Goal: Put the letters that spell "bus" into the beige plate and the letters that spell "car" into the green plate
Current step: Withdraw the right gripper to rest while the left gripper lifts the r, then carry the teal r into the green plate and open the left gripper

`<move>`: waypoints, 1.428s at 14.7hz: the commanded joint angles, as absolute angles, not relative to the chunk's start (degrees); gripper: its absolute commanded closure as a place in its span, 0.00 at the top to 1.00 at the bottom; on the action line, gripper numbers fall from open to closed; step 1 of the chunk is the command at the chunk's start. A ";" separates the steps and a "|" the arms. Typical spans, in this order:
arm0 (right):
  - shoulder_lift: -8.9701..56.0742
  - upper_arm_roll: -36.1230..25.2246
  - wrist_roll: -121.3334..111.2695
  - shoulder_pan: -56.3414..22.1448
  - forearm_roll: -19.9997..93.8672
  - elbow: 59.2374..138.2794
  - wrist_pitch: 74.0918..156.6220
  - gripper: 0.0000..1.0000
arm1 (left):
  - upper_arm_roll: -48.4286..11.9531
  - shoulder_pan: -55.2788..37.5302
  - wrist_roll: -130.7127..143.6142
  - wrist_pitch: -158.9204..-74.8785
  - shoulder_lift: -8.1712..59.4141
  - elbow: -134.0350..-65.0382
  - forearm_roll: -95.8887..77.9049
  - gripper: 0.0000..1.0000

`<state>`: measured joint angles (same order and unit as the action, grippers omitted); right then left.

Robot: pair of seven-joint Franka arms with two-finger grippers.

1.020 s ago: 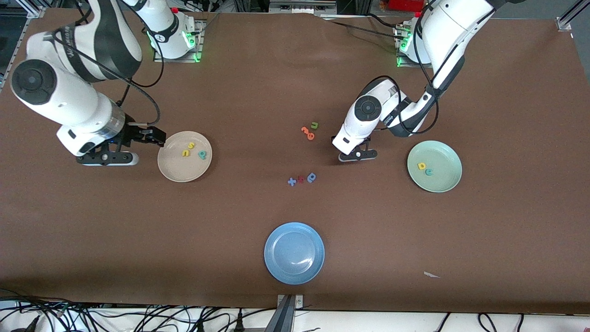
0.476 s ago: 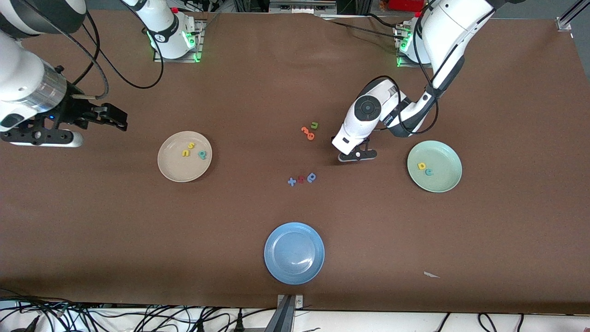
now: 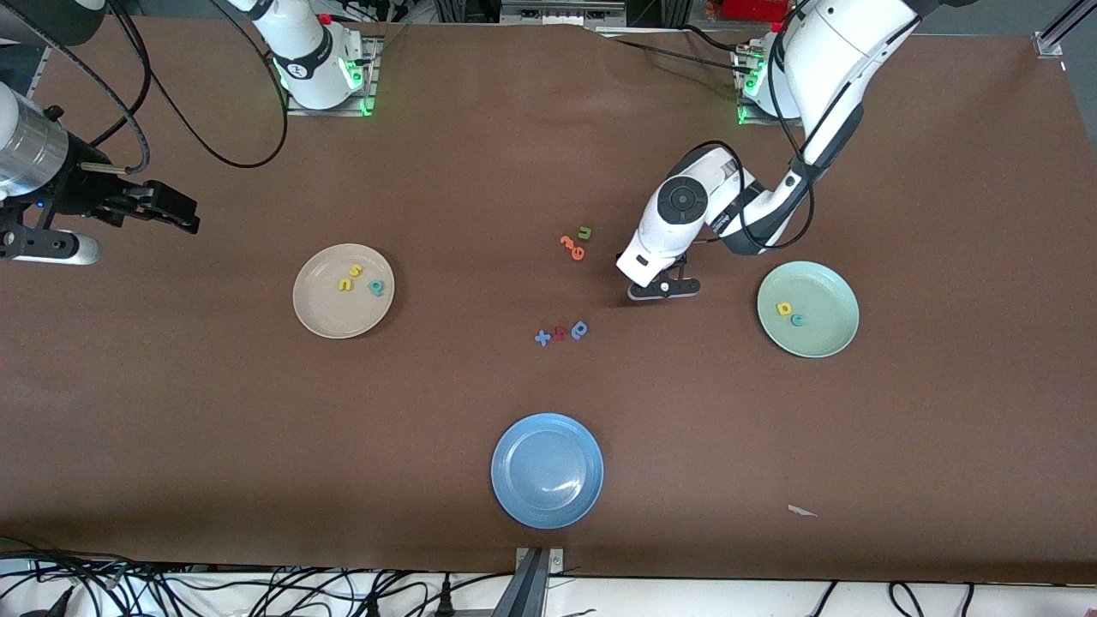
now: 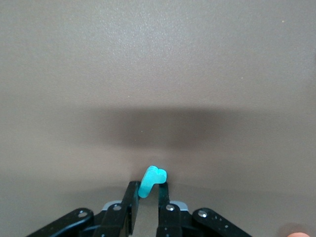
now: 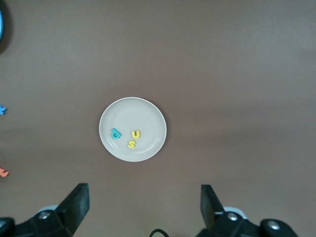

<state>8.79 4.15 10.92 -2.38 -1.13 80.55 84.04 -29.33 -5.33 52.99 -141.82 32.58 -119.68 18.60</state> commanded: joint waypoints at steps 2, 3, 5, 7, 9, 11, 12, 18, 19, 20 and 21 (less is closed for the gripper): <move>9.32 3.87 10.02 -2.11 -1.41 79.28 83.14 1.00 | -28.83 -5.45 54.40 -141.86 33.40 -119.18 22.06 0.16; 9.32 3.87 9.85 -2.11 -1.41 79.28 83.06 1.00 | -28.83 -5.45 54.40 -141.86 33.40 -119.18 22.15 0.15; 9.23 3.87 9.76 -1.93 -1.41 79.28 82.88 1.00 | -28.83 -5.36 54.23 -141.86 33.40 -119.18 22.15 0.15; 9.32 3.95 9.76 -1.85 -1.41 79.28 83.06 1.00 | -28.83 -5.36 54.14 -141.86 33.40 -119.18 22.15 0.13; 9.32 3.96 9.76 -1.85 -1.41 79.28 83.06 1.00 | -28.83 -5.36 54.14 -141.86 33.40 -119.18 22.15 0.13; 9.32 3.96 9.76 -1.85 -1.41 79.28 82.88 1.00 | -28.83 -5.36 54.05 -141.77 33.40 -119.18 22.15 0.09; 9.40 3.96 9.84 -1.85 -1.32 79.28 82.71 1.00 | -28.83 -5.36 54.05 -141.77 33.40 -119.18 22.15 0.09; 9.67 3.87 10.29 -1.85 -1.41 79.19 83.50 1.00 | -28.92 -4.57 53.35 -140.98 32.79 -119.00 22.24 0.01; 9.67 3.95 10.02 -1.85 -1.41 79.19 83.58 1.00 | -28.92 -4.31 52.31 -140.72 32.78 -118.22 22.15 0.00; 9.67 4.04 10.37 -2.02 -1.58 79.19 83.58 1.00 | -29.00 -4.05 51.25 -139.41 32.61 -117.78 22.15 0.00; 9.75 4.22 10.37 -2.20 -1.76 79.19 83.50 1.00 | -29.00 -3.43 50.89 -137.31 32.43 -116.64 22.15 0.00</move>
